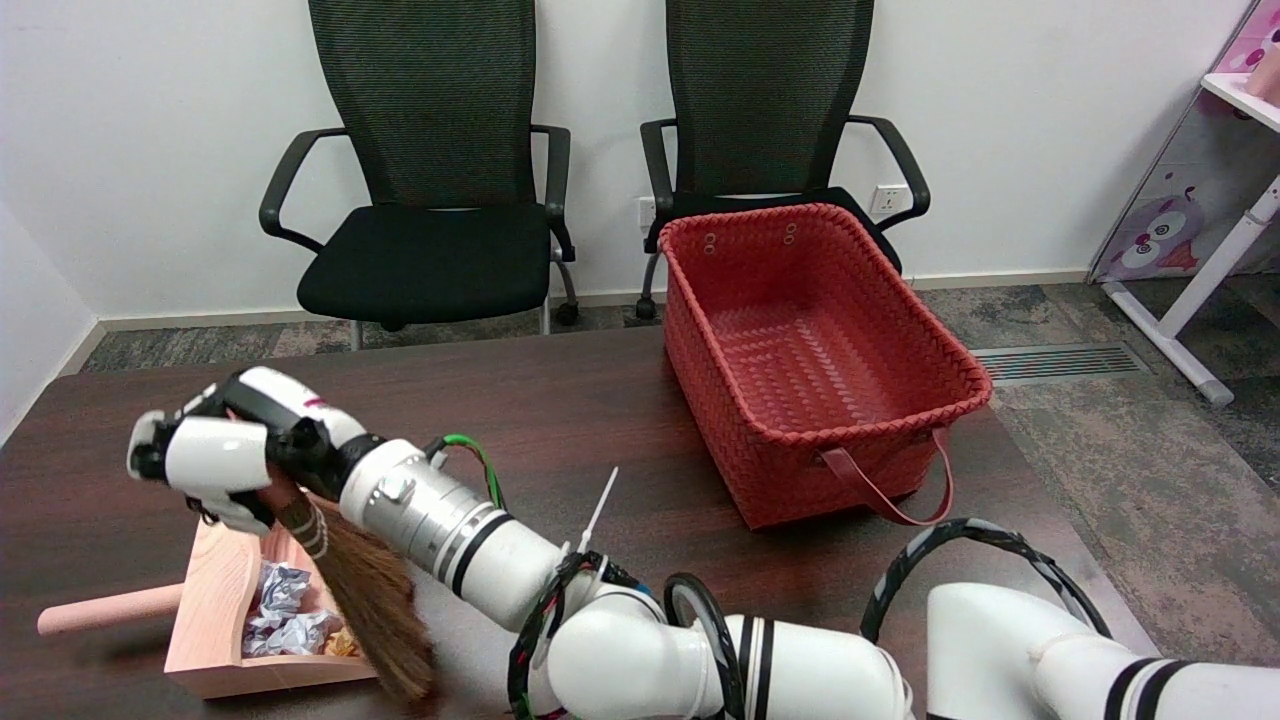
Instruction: Sweep the paper ball into the dustpan.
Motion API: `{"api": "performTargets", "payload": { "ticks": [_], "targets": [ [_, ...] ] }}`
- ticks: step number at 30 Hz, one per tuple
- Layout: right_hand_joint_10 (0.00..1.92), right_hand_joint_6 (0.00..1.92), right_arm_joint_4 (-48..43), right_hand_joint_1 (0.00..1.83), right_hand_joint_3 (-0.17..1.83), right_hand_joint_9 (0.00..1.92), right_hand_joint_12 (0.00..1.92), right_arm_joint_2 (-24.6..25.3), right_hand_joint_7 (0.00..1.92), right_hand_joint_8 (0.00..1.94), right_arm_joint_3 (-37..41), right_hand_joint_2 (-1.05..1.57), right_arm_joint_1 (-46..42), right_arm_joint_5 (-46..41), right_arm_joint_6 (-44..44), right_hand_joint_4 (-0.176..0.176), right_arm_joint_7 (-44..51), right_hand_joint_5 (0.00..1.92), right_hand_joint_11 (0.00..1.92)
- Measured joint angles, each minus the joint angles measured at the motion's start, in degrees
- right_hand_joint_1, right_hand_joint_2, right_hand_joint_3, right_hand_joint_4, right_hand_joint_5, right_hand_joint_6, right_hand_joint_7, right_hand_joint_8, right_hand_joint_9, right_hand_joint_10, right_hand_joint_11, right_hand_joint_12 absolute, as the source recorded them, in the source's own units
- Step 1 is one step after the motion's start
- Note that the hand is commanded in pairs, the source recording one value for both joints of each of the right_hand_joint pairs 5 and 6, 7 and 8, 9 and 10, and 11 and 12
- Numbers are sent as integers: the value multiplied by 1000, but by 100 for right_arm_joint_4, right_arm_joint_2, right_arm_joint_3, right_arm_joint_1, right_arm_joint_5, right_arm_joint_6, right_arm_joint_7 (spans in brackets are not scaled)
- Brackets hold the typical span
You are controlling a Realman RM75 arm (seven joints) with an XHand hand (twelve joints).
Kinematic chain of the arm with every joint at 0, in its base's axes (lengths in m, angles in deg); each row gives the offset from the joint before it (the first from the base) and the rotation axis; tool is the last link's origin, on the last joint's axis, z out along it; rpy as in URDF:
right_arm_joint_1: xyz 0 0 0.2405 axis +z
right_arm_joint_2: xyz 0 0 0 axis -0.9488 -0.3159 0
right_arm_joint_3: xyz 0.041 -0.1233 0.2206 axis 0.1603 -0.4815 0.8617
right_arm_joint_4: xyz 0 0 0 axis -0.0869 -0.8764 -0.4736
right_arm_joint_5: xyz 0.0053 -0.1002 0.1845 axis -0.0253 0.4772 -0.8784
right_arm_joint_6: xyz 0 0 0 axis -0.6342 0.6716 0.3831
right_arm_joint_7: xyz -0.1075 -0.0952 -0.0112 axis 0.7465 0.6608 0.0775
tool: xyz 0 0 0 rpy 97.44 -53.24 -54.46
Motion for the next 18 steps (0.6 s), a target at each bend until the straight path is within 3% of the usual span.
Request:
{"api": "performTargets", "payload": {
  "ticks": [4, 5, 18],
  "targets": [
    [1920, 1920, 36, 913, 1763, 1920, 1920, -23, 1920, 1920, -75, 961, 96, -6, 264, -4, -501, 1920, 1920],
    [1920, 1920, 52, 900, 1757, 1920, 1920, -35, 1920, 1920, -98, 955, 118, -5, 344, -30, -654, 1920, 1920],
    [1920, 1920, 673, 875, 1759, 1920, 1920, -535, 1920, 1920, -474, 953, 286, 227, 1586, -19, -2709, 1920, 1920]
  ]
}}
